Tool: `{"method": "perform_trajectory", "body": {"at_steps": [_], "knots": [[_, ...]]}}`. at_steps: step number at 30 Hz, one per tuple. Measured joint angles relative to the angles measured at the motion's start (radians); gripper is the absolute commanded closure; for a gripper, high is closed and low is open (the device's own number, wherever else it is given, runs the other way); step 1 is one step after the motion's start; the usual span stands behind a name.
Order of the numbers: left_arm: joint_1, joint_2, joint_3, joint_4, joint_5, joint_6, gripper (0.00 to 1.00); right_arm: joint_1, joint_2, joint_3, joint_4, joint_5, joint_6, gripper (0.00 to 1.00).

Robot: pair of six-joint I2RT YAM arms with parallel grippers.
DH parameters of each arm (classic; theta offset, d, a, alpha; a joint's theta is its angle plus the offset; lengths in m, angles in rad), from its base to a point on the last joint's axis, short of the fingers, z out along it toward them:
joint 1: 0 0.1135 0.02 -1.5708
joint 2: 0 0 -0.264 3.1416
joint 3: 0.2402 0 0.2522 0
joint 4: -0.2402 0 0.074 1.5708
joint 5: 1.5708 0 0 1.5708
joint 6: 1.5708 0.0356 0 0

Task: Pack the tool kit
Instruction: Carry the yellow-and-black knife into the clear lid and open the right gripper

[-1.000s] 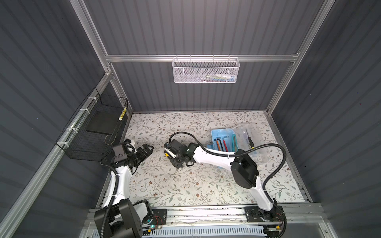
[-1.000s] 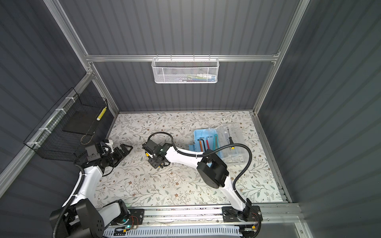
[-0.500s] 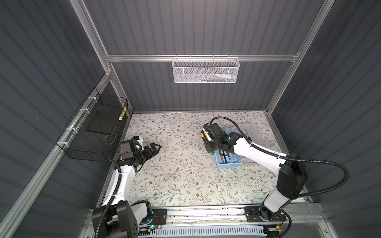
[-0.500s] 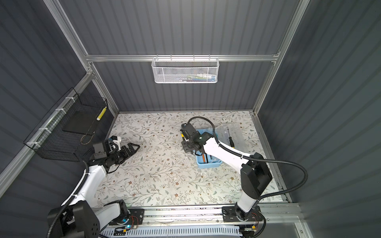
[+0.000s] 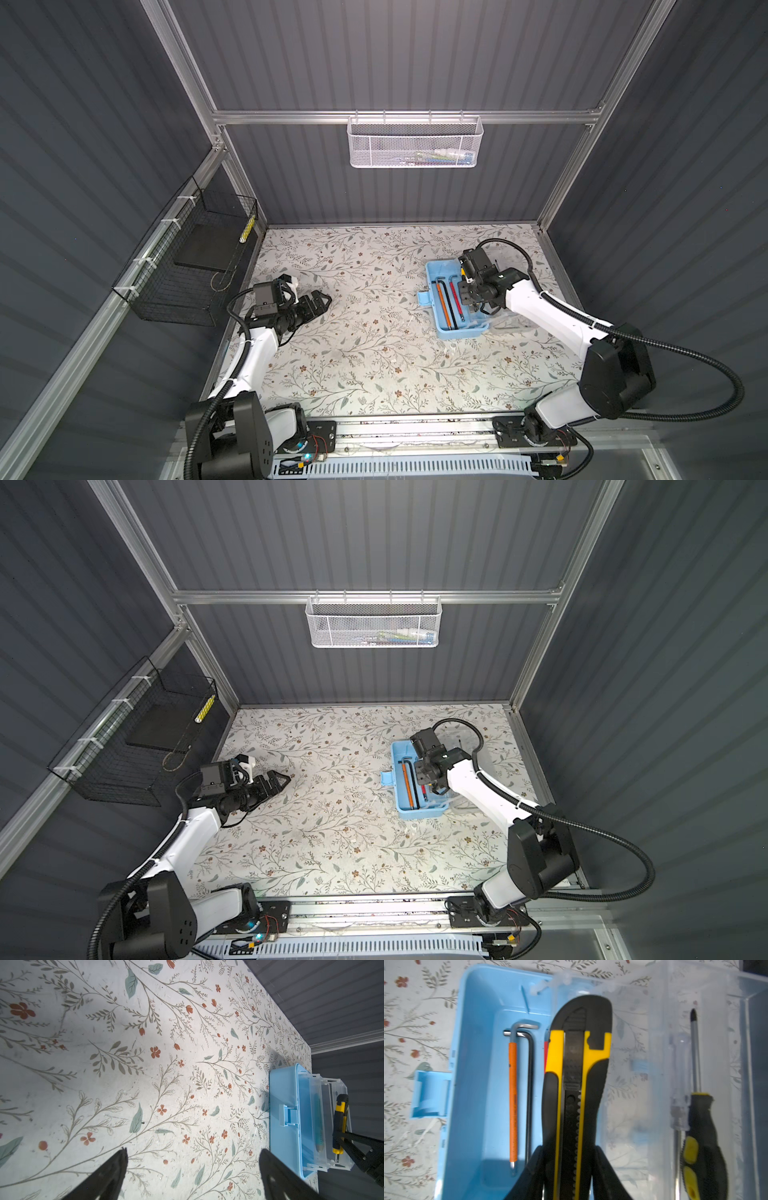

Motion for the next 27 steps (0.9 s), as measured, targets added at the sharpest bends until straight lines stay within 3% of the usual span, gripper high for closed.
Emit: {"method": "perform_trajectory", "body": {"at_steps": [13, 19, 27], "knots": [[-0.005, 0.001, 0.0, -0.001, 0.0, 0.004, 0.0, -0.06, 0.082, 0.003, -0.008, 0.088, -0.048, 0.7], [-0.005, 0.001, 0.004, -0.003, 0.0, 0.006, 0.0, -0.06, 0.12, 0.035, -0.012, 0.115, -0.074, 0.49], [-0.019, 0.001, 0.022, -0.007, -0.001, 0.006, 0.0, -0.045, 0.082, 0.041, -0.039, 0.074, -0.081, 0.37]]}}
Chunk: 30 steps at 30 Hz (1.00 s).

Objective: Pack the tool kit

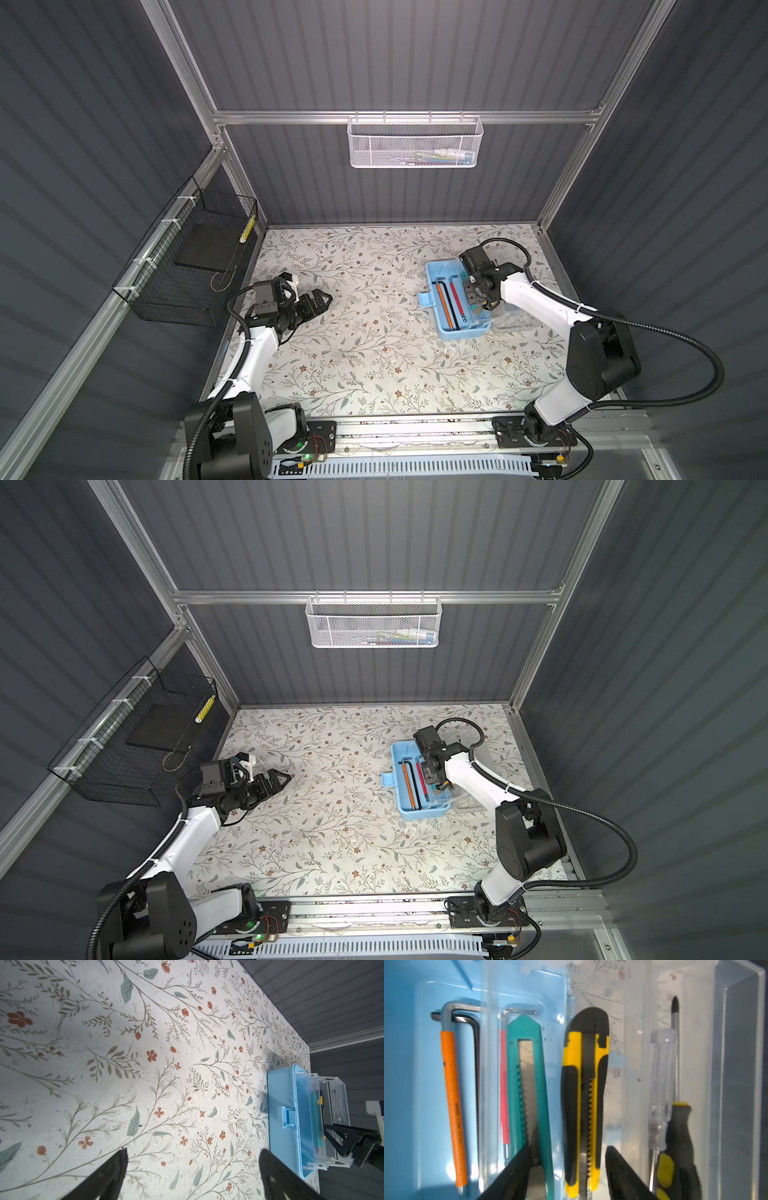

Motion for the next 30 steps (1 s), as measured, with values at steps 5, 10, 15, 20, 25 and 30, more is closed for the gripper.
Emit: {"method": "perform_trajectory", "body": {"at_steps": [5, 10, 15, 20, 25, 30], "knots": [[-0.042, -0.005, 0.009, -0.001, -0.022, -0.003, 0.0, -0.001, -0.13, 0.01, -0.01, -0.053, -0.003, 0.32], [-0.194, -0.013, 0.008, 0.033, -0.071, -0.045, 0.0, -0.072, -0.213, 0.039, -0.015, -0.096, -0.027, 0.28], [-0.373, 0.022, 0.008, 0.143, -0.11, -0.119, 0.0, -0.278, -0.246, 0.013, 0.003, -0.18, -0.044, 0.26], [-0.536, 0.166, 0.053, 0.224, -0.162, -0.148, 0.0, -0.527, -0.263, -0.035, 0.071, -0.334, -0.037, 0.21], [-0.636, 0.309, 0.154, 0.294, -0.18, -0.154, 0.0, -0.647, -0.164, -0.032, 0.138, -0.49, -0.02, 0.15], [-0.661, 0.408, 0.211, 0.367, -0.186, -0.165, 0.0, -0.688, -0.039, -0.015, 0.189, -0.625, -0.008, 0.14]]}}
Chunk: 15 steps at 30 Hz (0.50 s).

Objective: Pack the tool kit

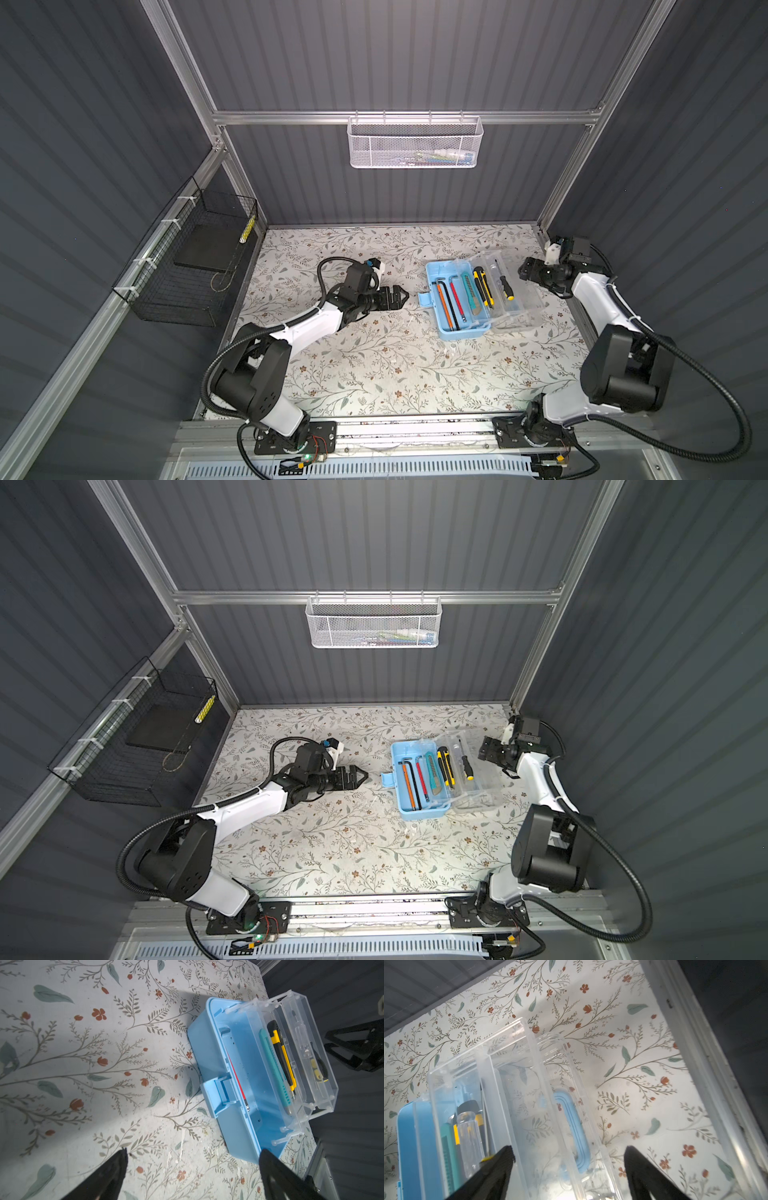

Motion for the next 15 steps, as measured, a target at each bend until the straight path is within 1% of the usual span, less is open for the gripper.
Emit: {"method": "perform_trajectory", "body": {"at_steps": [3, 8, 15], "knots": [[-0.011, 0.045, 0.005, 0.048, 0.0, -0.015, 0.0, -0.023, 0.028, 0.0, 0.031, -0.069, 0.013, 0.12], [-0.048, 0.123, 0.027, 0.112, 0.014, -0.032, 0.0, -0.052, 0.03, 0.0, 0.095, -0.187, 0.027, 0.12], [-0.082, 0.192, 0.068, 0.18, 0.062, -0.049, 0.0, -0.054, 0.03, -0.008, 0.113, -0.291, 0.047, 0.12]]}}
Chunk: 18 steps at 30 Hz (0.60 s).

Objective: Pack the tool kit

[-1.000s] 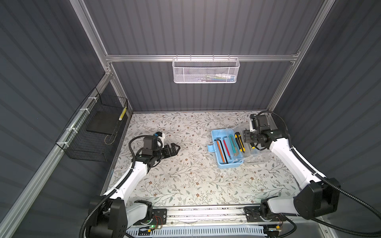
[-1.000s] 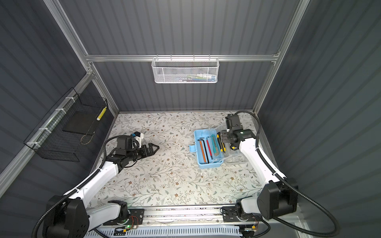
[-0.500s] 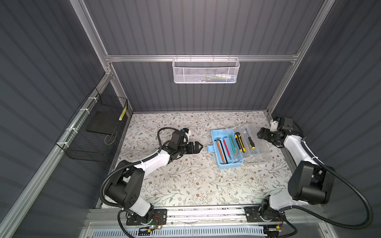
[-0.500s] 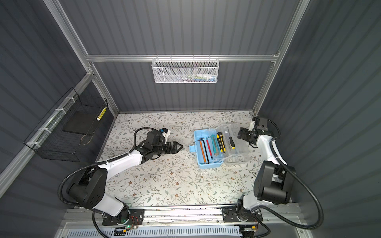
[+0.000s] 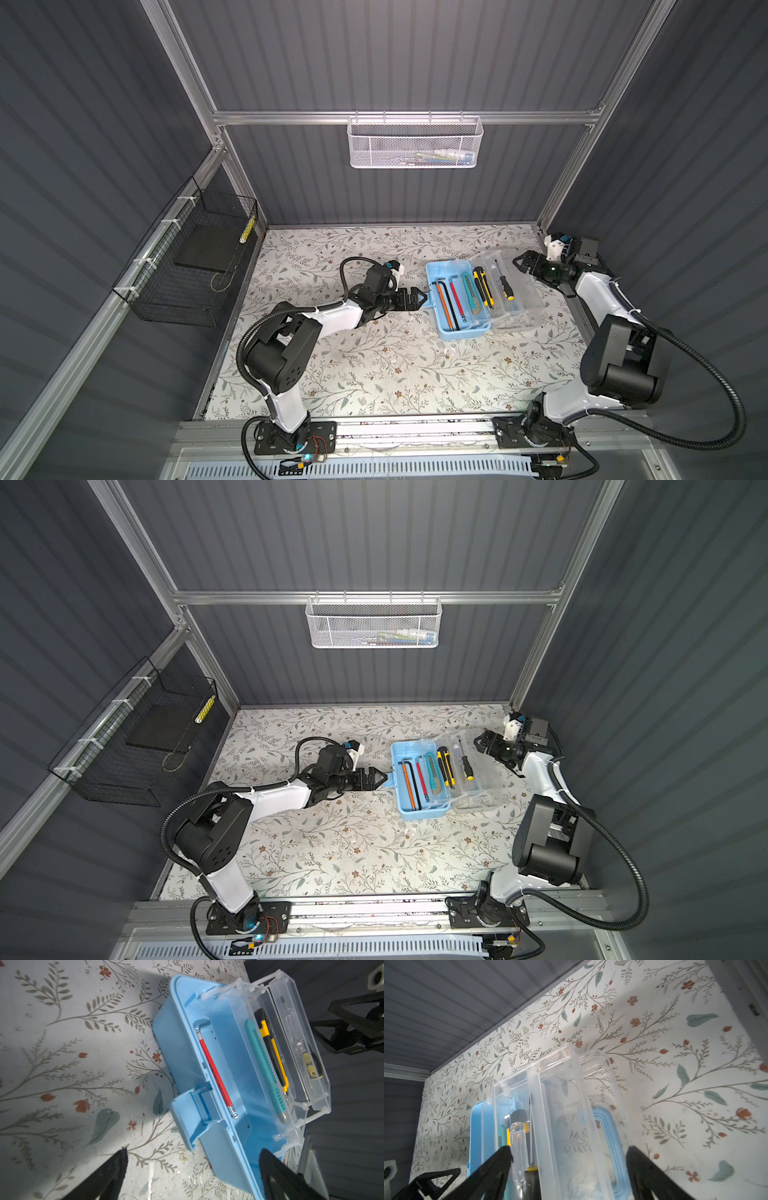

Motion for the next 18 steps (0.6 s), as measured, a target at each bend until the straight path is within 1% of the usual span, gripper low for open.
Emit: {"method": "perform_trajectory", "body": {"at_steps": [10, 18], "knots": [[-0.001, 0.036, 0.051, 0.046, 0.061, 0.0, 0.0, 0.0, -0.013, -0.032, 0.003, -0.041, 0.035, 0.11], [-0.021, 0.037, 0.051, 0.082, 0.07, 0.0, 0.0, -0.001, -0.099, -0.093, 0.021, -0.087, 0.085, 0.11]]}}
